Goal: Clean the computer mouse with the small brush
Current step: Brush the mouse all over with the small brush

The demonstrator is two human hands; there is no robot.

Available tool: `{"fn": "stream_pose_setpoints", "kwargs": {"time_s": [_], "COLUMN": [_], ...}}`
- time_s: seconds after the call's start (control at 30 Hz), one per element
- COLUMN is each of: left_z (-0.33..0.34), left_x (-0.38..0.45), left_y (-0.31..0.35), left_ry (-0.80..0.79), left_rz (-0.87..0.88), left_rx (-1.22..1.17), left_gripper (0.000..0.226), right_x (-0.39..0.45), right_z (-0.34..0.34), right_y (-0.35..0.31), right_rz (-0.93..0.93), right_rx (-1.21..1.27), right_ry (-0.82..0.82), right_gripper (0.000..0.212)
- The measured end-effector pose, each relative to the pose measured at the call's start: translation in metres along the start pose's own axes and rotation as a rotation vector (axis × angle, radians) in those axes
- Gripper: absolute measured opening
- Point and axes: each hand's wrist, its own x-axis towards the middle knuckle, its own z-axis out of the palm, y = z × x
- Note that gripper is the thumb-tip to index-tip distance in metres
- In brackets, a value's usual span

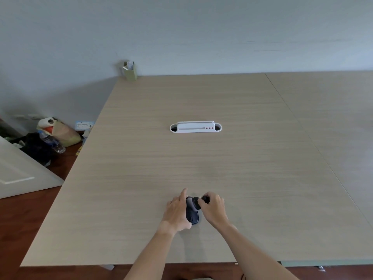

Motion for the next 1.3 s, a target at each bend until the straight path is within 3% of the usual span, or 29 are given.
{"fn": "stream_pose_setpoints", "kwargs": {"time_s": [0.07,0.2,0.37,0.53,0.77,0.97,1.17,1.3], "left_z": [-0.001,-0.003,-0.002,-0.001,-0.002,-0.001,0.002,0.003], "left_x": [0.0,0.0,0.0,-0.001,0.0,0.0,0.001,0.0], "left_y": [0.0,0.001,0.001,0.002,0.001,0.002,0.002,0.003], "left_ry": [0.0,-0.006,-0.008,-0.015,-0.039,-0.044,-0.039,-0.04], "left_rz": [0.009,0.007,0.004,0.007,0.019,0.003,0.008,0.01], "left_rx": [0.002,0.008,0.007,0.037,0.025,0.056,0.091,0.078], "left_gripper": [0.122,0.121,0.122,0.122,0.12,0.121,0.114,0.113], "right_x": [0.003,0.008,0.003,0.001,0.0,-0.002,-0.005,-0.006], "right_z": [-0.003,-0.006,-0.004,-0.003,-0.005,-0.009,-0.008,-0.008], "right_y": [0.0,0.002,-0.001,-0.002,-0.002,0.002,0.01,0.007], "right_rz": [-0.003,0.033,-0.005,0.061,-0.015,0.105,0.114,0.143], "right_rx": [0.012,0.007,-0.01,-0.035,0.024,-0.078,-0.007,-0.061], "right_ry": [-0.032,0.064,-0.132,0.109,-0.05,0.153,0.06,0.147], "right_gripper": [0.018,0.021,0.03,0.04,0.035,0.032,0.019,0.02]}}
